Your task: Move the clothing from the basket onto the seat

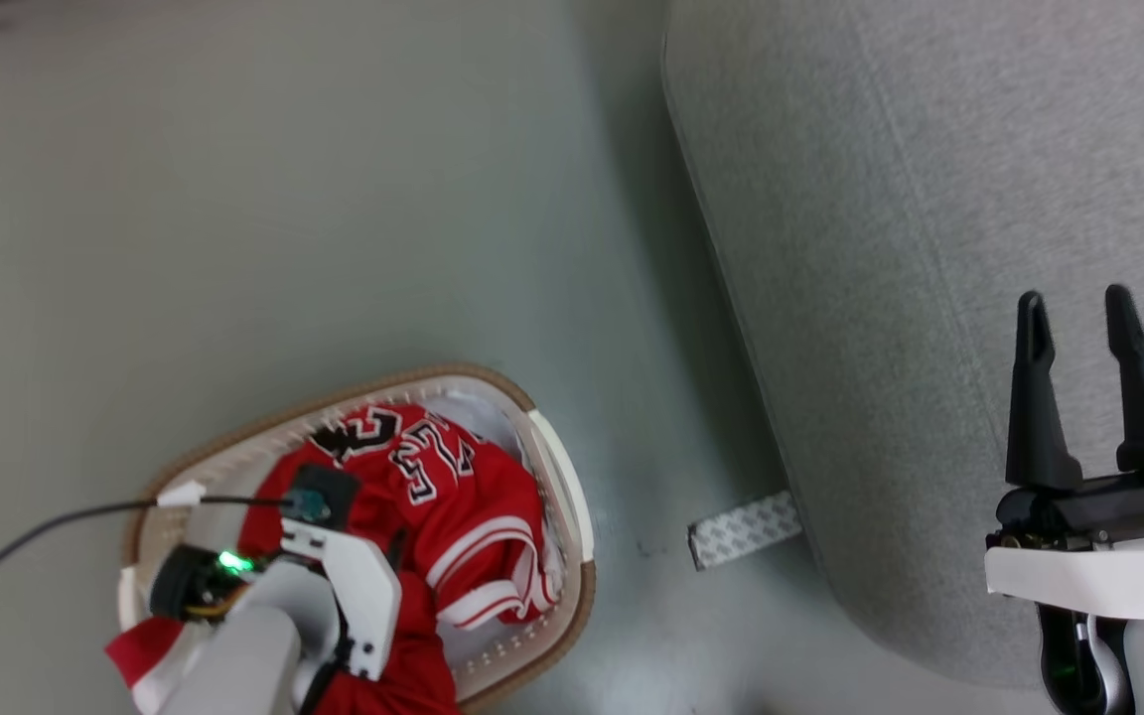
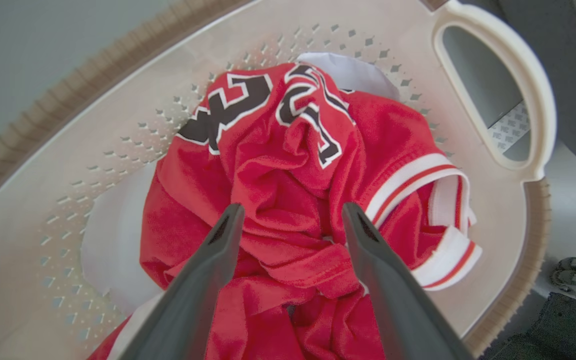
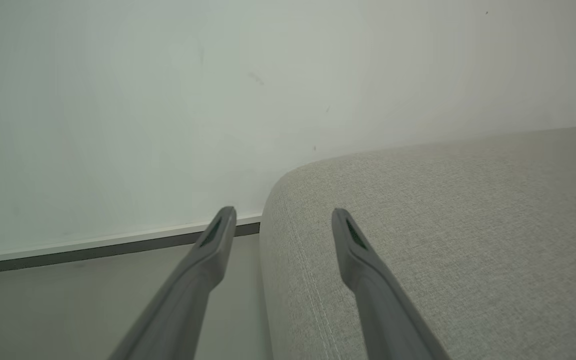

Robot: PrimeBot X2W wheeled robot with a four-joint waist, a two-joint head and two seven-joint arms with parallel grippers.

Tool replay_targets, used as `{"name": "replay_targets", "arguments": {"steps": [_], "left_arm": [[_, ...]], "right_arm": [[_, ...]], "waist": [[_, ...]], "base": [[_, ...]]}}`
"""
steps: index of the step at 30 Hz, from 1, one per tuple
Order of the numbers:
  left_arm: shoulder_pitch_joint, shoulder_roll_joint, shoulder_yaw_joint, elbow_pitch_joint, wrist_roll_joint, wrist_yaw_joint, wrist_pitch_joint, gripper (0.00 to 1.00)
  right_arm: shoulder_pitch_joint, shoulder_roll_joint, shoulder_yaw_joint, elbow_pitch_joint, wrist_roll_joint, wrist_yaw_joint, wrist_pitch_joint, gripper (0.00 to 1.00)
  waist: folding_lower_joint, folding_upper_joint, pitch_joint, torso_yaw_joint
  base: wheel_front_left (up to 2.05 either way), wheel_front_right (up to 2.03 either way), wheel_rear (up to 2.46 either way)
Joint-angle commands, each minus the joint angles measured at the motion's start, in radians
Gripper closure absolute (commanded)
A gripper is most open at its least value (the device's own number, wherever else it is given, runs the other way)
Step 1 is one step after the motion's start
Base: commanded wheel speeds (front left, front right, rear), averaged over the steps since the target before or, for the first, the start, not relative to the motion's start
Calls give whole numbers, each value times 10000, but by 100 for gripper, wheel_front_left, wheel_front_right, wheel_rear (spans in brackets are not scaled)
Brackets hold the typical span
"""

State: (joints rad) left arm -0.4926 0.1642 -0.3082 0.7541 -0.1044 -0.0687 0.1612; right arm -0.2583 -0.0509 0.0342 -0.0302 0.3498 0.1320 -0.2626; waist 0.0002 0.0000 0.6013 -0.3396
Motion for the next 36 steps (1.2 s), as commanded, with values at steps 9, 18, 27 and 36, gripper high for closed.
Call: {"name": "replay_targets", "arguments": {"steps": [9,18,27,36], "left_arm": [[-1651,486,-265,1050,616,286,-79,0],[-2034,30,-654,1985,549,73,-996,100],[-1043,-732,-459,2175,-729,-457,-2511,100],[129,-1051,-872,909,-1700,-597,-2971,100]], "right_arm": [[-645,3,266,-510,300,-24,-35,0],[-530,3,74,-292,105,-24,-35,0],[206,-6,-296,436,-505,-24,-35,0],[1127,-9,-571,1119,-1080,-25,-35,0]], "waist": [[-2,0,2254,-282],[-2,0,1880,47],[-2,0,-746,1236],[-2,0,-3270,2520]], "base": [[0,0,0],[0,0,0],[0,0,0],[0,0,0]]}}
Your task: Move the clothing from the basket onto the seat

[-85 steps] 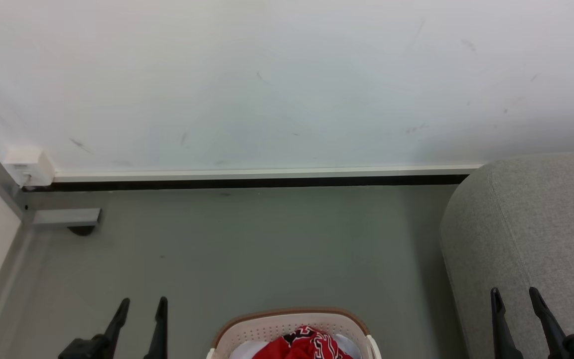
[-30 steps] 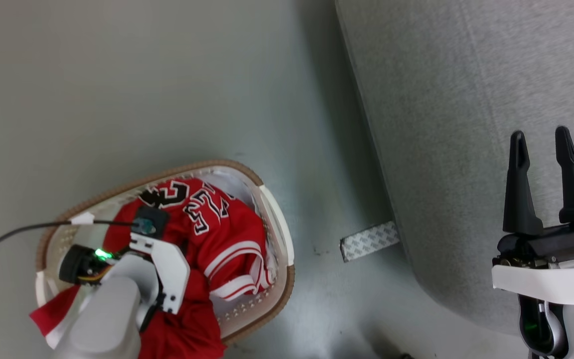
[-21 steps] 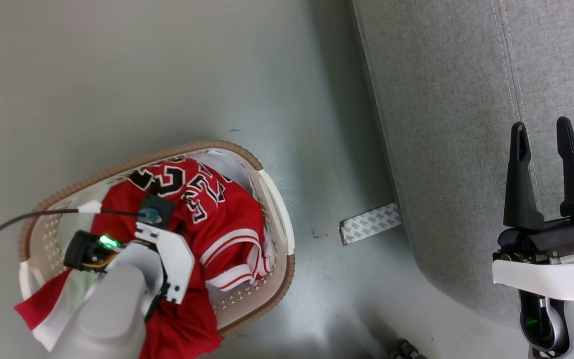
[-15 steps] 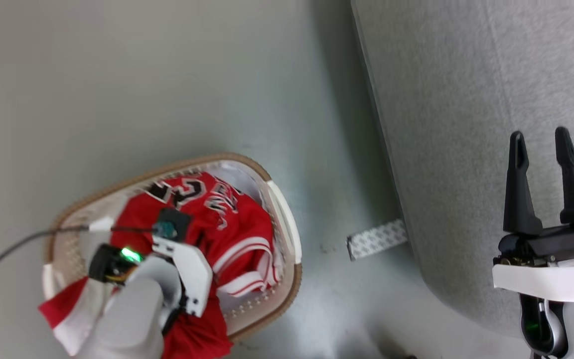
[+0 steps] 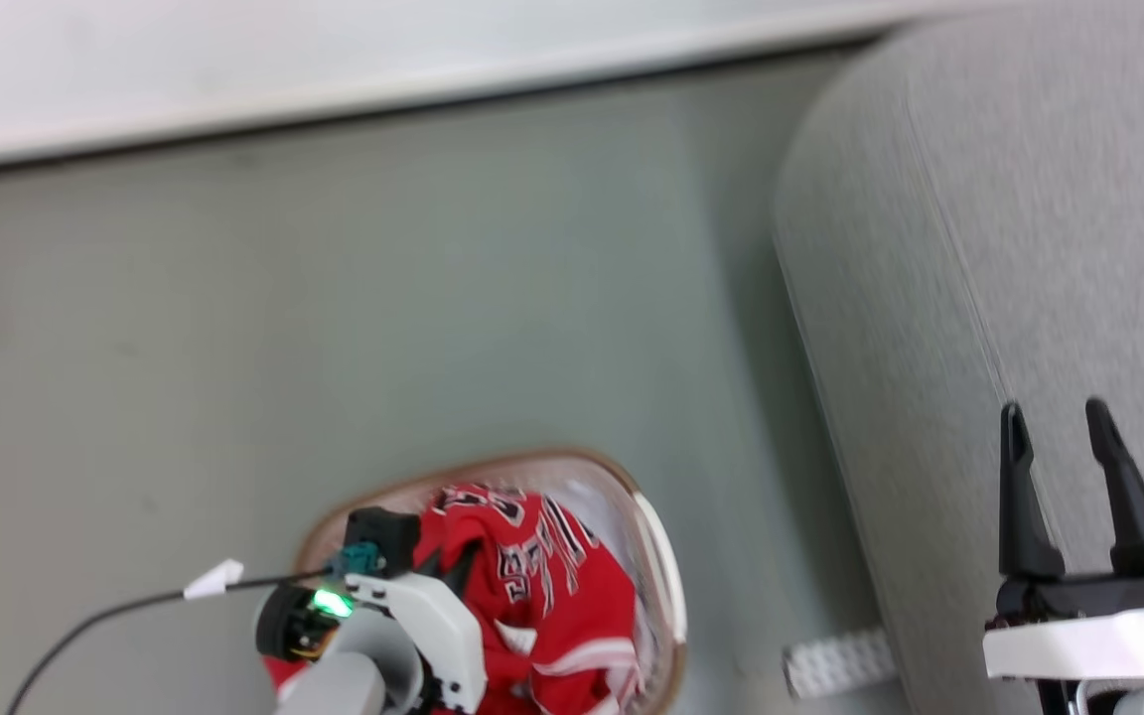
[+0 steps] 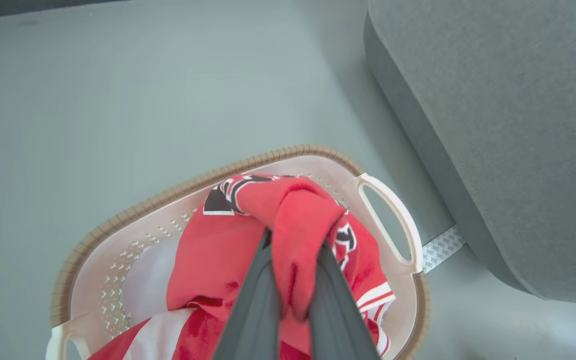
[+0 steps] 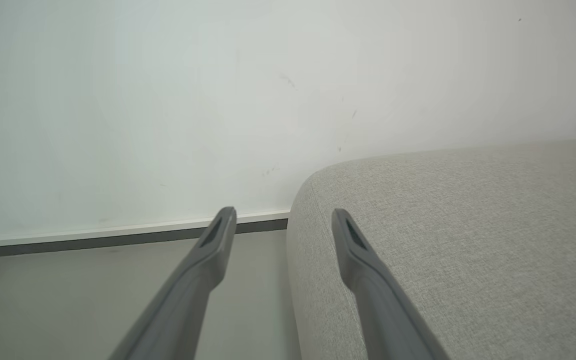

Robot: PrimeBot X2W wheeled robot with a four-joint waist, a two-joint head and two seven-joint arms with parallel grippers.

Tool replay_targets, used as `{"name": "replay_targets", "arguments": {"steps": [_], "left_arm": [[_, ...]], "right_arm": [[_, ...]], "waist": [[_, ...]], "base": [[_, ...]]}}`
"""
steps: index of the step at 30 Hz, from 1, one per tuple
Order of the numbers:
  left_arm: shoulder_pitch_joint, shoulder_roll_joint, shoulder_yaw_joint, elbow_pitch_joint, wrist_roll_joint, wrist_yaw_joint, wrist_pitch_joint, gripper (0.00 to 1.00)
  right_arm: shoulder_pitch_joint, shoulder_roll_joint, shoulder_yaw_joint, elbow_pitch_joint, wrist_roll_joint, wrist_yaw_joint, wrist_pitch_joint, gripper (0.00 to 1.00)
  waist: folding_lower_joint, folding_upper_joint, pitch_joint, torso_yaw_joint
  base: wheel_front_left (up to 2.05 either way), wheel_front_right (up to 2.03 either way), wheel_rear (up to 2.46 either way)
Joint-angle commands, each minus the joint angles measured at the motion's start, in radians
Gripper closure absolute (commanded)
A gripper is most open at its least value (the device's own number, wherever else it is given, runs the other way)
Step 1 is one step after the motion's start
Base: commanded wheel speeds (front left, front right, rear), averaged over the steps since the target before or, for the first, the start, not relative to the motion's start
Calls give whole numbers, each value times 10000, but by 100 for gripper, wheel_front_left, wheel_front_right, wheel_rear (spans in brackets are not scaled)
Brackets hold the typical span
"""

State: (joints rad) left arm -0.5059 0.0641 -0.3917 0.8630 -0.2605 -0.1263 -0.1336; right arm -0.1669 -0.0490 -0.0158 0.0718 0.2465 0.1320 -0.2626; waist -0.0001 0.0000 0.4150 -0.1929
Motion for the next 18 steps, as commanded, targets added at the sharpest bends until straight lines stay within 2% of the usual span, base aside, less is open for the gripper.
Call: {"name": "replay_targets", "arguments": {"steps": [1,7,14,15,16,18], "left_arm": [[379,-58,-88,-405,-233,-27,21,100],[1302,-17,-184,-2132,-650,32,413,100],[2489,371,105,-4851,-1053,564,1261,100],[2489,371,105,-4851,-1053,564,1261,100],[2697,503,222,-5601,-1080,767,1543,100],[2760,573,293,-5962,-1117,863,1671,100]], "right_arm": [[298,-28,-91,137,-103,-25,-35,0],[888,-24,-135,444,-177,-25,-35,0],[1805,-25,-14,739,-292,-25,-35,0],[1805,-25,-14,739,-292,-25,-35,0],[2021,-21,78,765,-275,-25,-35,0],[2102,-22,136,772,-307,-25,-35,0]], "waist": [[1,0,-1613,1157],[1,0,-2777,1573],[1,0,-3999,1749],[1,0,-3999,1749],[1,0,-4198,1783],[1,0,-4255,1795]], "base": [[0,0,0],[0,0,0],[0,0,0],[0,0,0],[0,0,0],[0,0,0]]}}
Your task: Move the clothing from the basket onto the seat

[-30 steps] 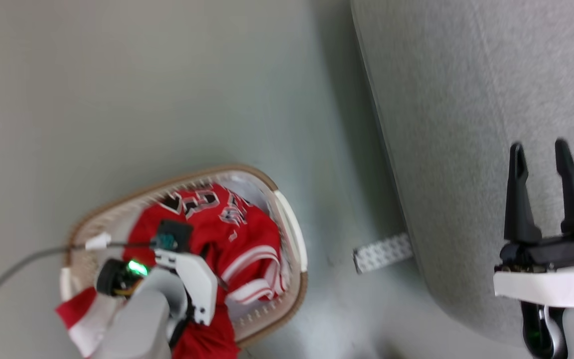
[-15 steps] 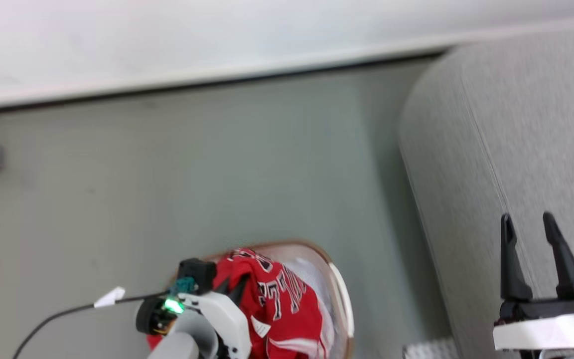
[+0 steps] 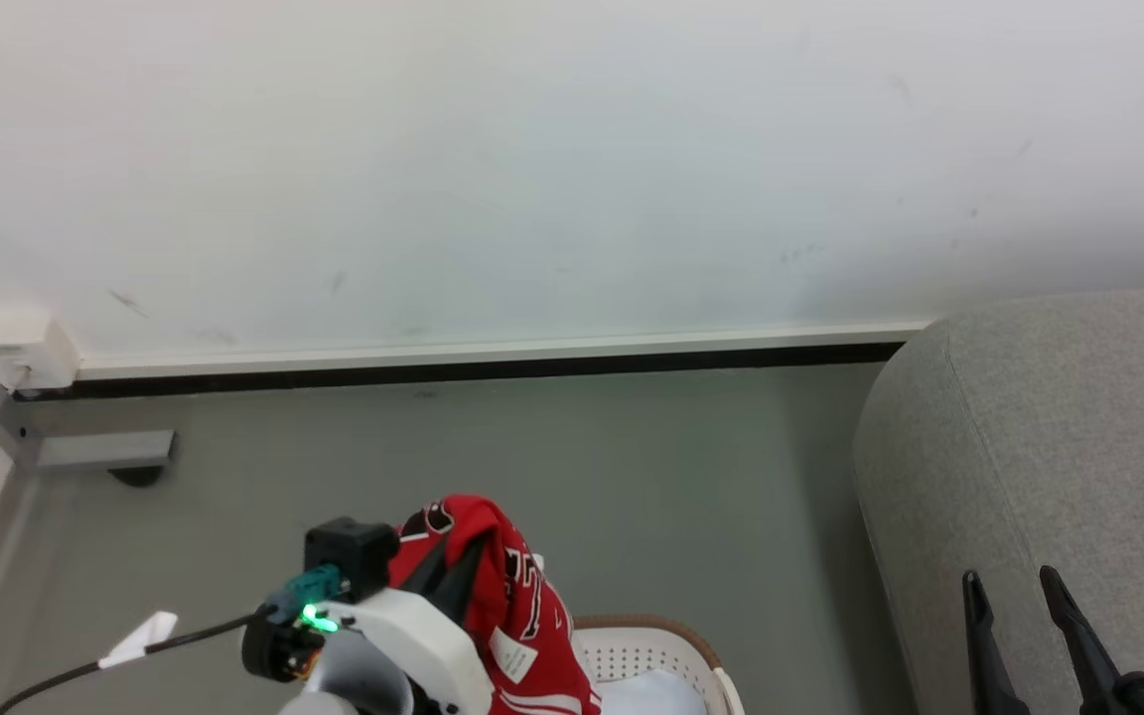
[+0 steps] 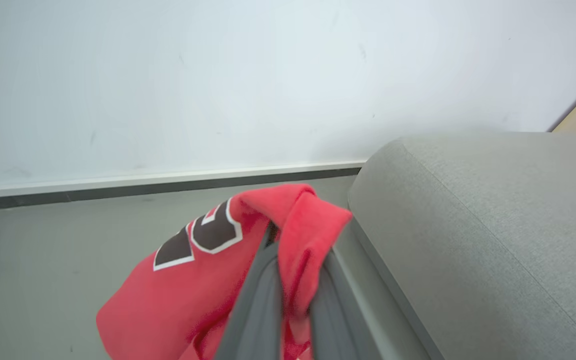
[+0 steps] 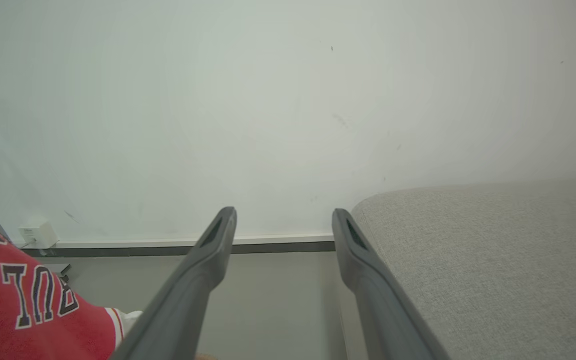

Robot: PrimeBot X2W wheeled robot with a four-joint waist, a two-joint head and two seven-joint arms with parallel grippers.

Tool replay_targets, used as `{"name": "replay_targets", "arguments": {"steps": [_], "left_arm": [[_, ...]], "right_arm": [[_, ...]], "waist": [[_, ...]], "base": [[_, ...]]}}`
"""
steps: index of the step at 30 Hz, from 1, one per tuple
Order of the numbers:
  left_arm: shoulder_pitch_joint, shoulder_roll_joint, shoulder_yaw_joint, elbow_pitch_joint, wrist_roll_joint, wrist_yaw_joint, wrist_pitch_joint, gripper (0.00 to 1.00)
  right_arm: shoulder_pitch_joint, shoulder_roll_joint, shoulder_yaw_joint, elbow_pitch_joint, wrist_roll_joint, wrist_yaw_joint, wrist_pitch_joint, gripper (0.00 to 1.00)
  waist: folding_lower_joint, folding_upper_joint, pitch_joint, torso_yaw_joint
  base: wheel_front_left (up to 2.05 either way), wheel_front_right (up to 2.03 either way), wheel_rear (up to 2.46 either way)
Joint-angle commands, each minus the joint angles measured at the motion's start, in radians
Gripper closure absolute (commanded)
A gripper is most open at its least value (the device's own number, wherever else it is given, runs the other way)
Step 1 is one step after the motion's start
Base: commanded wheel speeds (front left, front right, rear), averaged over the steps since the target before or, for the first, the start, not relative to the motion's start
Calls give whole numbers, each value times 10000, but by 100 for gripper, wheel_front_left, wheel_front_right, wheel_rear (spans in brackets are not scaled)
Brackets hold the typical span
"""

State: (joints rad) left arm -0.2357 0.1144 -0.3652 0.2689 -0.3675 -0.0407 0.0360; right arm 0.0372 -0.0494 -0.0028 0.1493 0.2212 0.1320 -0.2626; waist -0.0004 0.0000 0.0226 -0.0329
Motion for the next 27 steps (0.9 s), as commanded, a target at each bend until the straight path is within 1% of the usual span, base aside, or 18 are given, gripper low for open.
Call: {"name": "replay_targets", "arguments": {"steps": [1,8,15,20,22,24,27], "left_arm": [[116,156,119,-360,-64,99,108,100],[-73,645,640,-2011,-271,481,803,100],[-467,1067,1003,-2926,-307,659,1290,100],[-653,1100,993,-3363,-338,714,1485,100],[-714,1125,923,-3475,-287,692,1542,100],[-750,1087,840,-3569,-288,659,1595,100],[-883,1059,774,-3659,-247,668,1629,100]], "right_arm": [[130,-20,60,-6,-82,-25,-35,0],[358,-20,304,-37,-151,-25,-35,0],[427,-20,763,-153,-303,-25,-35,0],[301,-18,1250,-244,-423,-25,-35,0],[101,-57,1594,-293,-391,-25,-35,0],[-151,-239,2138,-314,-426,-25,-35,0],[-719,-697,3247,-172,-461,-25,-35,0]], "waist": [[4,0,-373,198],[4,0,-675,137],[4,0,-716,-22],[4,0,-626,-6],[4,0,-608,-6],[4,0,-599,-8],[4,0,-598,-14]], "base": [[0,0,0],[0,0,0],[0,0,0],[0,0,0],[0,0,0],[0,0,0],[0,0,0]]}}
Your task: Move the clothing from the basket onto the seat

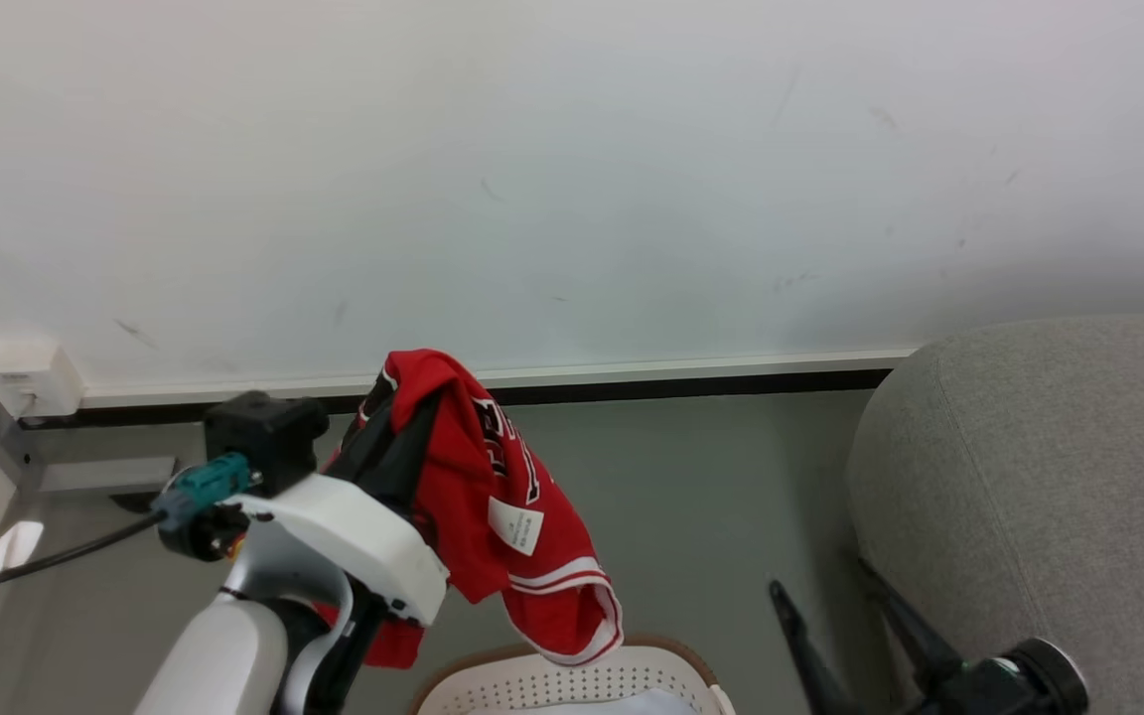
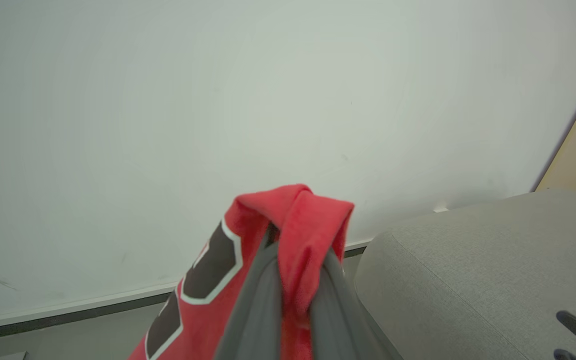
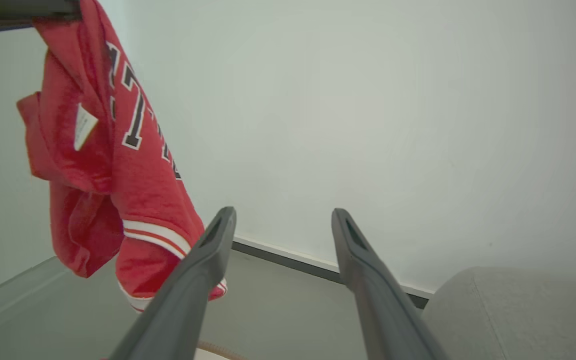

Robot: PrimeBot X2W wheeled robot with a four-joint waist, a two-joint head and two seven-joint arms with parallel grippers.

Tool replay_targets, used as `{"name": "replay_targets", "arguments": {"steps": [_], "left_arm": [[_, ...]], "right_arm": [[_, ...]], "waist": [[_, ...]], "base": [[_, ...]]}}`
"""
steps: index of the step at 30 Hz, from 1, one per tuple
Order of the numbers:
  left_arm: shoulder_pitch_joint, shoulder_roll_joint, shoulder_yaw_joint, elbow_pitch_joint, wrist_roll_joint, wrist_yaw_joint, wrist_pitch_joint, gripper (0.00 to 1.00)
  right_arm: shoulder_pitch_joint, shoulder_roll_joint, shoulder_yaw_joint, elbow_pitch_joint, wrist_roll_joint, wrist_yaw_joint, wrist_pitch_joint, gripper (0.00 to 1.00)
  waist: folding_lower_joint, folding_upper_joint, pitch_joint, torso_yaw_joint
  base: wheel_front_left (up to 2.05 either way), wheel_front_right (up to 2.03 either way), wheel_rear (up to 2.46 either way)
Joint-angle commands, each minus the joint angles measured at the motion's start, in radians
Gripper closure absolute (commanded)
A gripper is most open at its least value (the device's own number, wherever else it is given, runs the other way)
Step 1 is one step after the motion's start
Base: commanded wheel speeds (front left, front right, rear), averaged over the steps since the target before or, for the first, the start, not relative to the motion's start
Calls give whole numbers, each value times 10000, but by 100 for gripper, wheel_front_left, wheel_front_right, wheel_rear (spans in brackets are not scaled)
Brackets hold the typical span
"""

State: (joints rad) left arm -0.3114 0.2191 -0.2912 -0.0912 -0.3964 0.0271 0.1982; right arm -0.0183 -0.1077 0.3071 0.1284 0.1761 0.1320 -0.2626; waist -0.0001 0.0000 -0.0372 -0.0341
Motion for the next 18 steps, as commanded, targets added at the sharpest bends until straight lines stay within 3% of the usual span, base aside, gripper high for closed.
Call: {"name": "replay_targets", "arguments": {"steps": [1,6,10,13,18], "left_arm": [[-153,2,-4,-79,58,-20,-2,100],[-287,-102,-261,-100,102,-81,41,100],[-371,-254,-555,-176,139,-165,87,100],[-457,-369,-771,-322,145,-194,161,100],[-529,-586,-1267,-641,152,-362,336,100]], "right_arm": [[-411,-213,610,133,64,-25,-35,0],[-1973,-718,2916,824,480,-25,-35,0],[-3098,-526,4206,1550,1083,-25,-35,0],[-3860,-364,4721,2300,1262,-25,-33,0],[-4695,133,4668,3607,1137,-25,-21,0]], "waist": [[1,0,2,-5],[1,0,-42,33],[1,0,-56,150],[1,0,-40,264],[1,0,-12,540]], "base": [[0,0,0],[0,0,0],[0,0,0],[0,0,0],[0,0,0]]}}
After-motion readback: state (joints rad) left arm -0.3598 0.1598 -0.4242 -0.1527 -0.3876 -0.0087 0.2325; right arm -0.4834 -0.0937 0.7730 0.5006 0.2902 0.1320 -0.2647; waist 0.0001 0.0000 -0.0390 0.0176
